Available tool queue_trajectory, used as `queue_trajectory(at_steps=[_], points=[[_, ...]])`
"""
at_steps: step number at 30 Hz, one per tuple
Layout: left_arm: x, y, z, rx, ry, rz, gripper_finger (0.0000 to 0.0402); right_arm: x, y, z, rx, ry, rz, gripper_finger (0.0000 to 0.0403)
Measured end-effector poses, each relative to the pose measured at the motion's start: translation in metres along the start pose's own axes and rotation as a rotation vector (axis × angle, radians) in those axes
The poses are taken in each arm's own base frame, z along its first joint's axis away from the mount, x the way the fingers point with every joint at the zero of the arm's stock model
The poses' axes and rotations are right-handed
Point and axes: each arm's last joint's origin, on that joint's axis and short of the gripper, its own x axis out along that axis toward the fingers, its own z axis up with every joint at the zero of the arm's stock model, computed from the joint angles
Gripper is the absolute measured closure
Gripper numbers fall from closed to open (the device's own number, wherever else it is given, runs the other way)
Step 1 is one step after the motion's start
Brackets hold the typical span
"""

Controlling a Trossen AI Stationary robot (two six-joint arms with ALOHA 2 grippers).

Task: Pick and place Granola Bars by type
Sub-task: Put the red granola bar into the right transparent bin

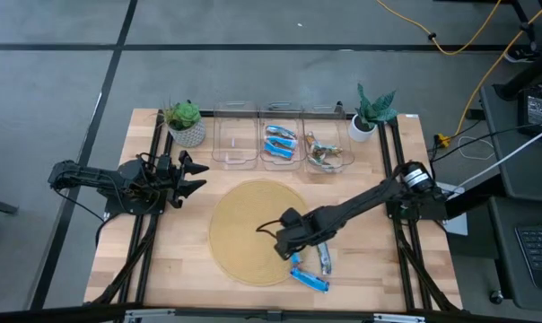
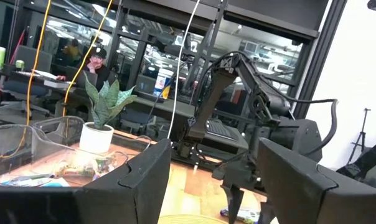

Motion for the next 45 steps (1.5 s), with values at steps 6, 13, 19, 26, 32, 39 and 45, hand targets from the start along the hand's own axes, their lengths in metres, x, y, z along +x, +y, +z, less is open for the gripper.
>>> queue_trajectory(at_steps=[6,13,19,26,32,39,45], points=[[0.0,0.0,0.0,0.0,0.001,0.0,0.0176,0.017,-0.004,-0.002,0.006,0.068,-0.042,0.0139],[0.0,0.0,0.0,0.0,0.0,0.0,0.0176,0.029,-0.004,-0.004,0.004,0.1,-0.051,0.014],[0.0,0.0,0.0,0.0,0.0,0.001,0.0176,0.029,-0.004,-0.004,0.009,0.087,-0.054,0.014],[0.0,0.0,0.0,0.0,0.0,0.0,0.0176,0.028,-0.004,-0.004,0.011,0.087,-0.054,0.0168],[0.0,0.0,0.0,0.0,0.0,0.0,0.0176,0.028,-0.004,-0.004,0.011,0.089,-0.053,0.0248],[0.0,0.0,0.0,0.0,0.0,0.0,0.0176,0.028,-0.003,-0.004,-0.001,0.11,-0.033,0.0327],[0.0,0.0,0.0,0.0,0.0,0.0,0.0176,0.023,0.003,-0.002,-0.022,0.123,-0.006,0.0357]])
